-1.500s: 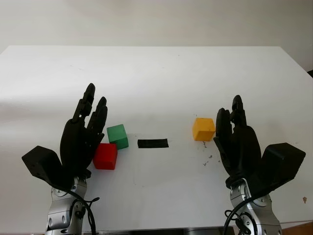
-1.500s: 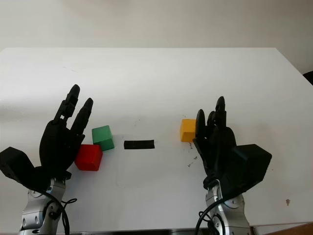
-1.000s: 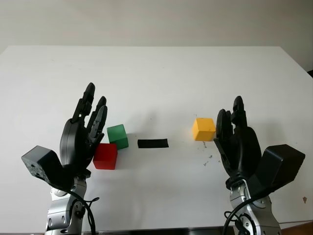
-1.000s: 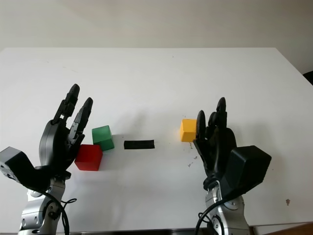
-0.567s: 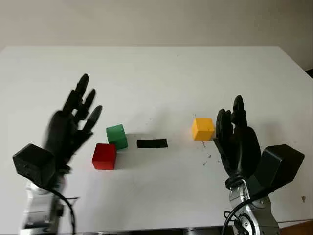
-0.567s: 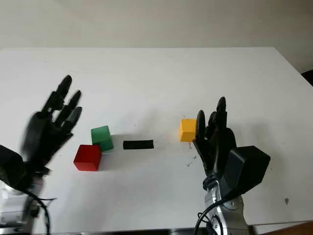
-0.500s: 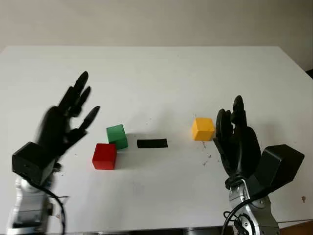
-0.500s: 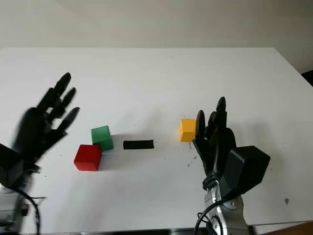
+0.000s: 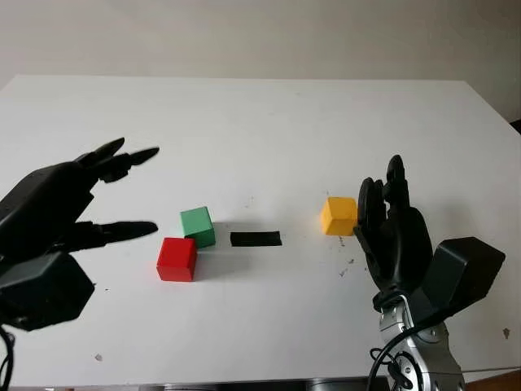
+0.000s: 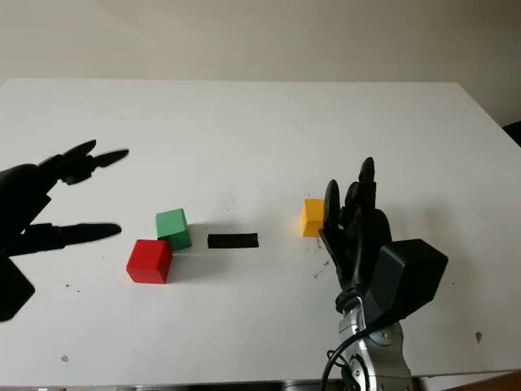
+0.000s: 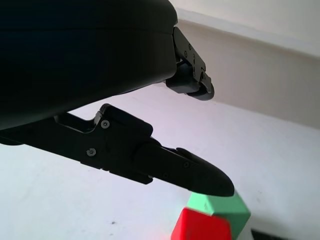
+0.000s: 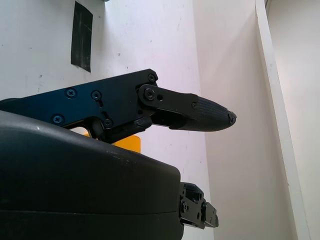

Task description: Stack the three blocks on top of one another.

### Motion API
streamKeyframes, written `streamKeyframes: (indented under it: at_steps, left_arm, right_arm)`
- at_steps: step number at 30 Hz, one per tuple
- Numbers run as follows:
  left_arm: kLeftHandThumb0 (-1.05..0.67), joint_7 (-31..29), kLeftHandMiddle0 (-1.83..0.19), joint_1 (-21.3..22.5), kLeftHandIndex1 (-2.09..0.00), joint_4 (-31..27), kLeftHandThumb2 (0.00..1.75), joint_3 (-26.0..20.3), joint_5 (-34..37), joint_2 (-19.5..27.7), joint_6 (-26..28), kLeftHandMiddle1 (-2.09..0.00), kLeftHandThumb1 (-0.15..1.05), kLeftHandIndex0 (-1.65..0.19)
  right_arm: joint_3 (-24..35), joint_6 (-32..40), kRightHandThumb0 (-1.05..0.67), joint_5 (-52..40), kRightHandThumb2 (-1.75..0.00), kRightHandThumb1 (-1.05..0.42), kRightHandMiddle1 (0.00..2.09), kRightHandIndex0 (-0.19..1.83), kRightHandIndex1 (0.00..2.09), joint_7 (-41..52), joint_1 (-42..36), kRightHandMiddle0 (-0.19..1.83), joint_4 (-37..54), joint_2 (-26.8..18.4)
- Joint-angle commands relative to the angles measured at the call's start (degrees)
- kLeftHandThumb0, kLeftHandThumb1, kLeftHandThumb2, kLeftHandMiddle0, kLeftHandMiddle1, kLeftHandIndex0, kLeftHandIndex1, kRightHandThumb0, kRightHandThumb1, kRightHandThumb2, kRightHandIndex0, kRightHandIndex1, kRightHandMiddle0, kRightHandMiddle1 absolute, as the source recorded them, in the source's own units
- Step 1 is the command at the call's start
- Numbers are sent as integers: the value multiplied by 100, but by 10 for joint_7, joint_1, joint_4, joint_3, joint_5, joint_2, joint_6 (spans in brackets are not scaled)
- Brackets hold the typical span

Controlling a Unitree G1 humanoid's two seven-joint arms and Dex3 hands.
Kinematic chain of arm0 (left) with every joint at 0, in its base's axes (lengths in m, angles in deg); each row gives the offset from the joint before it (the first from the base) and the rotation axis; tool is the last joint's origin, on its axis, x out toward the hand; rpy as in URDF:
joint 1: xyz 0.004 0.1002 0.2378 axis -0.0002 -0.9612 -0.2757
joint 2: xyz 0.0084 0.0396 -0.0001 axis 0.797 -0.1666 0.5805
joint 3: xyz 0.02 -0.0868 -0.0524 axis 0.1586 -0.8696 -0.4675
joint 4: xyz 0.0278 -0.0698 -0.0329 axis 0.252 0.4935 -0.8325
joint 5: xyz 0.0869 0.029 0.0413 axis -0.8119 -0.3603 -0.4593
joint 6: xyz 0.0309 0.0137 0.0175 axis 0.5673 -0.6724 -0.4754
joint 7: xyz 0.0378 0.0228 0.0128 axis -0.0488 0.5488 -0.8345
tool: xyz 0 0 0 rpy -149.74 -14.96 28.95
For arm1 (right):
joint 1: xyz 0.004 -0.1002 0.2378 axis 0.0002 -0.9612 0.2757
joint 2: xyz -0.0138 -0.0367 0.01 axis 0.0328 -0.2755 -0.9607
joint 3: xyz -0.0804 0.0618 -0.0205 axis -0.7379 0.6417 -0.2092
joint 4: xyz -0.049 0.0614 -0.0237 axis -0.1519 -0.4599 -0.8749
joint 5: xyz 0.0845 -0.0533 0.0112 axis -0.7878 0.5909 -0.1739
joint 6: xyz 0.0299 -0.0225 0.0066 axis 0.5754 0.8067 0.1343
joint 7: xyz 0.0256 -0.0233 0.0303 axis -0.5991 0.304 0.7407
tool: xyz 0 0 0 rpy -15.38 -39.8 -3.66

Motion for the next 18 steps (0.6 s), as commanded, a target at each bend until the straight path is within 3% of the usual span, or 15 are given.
streamKeyframes:
  at_steps: [1,9,18]
  left_arm:
    - [-81,0,-13,-9,-9,-11,5,-14,-2,11,-18,-6,97,-46]
    - [-92,-15,-10,-37,-7,-30,9,-11,-30,16,-34,-5,104,-45]
    - [-88,-12,-9,-59,-7,-46,6,6,-68,9,-47,-5,102,-46]
  right_arm:
    - [2,-1,-64,-1,-56,-105,0,-19,0,1,10,-19,-5,0]
    - [-2,-2,-65,0,-56,-105,0,-19,0,2,13,-19,-10,0]
    - [0,2,-64,-2,-56,-105,0,-19,0,1,8,-19,-4,1]
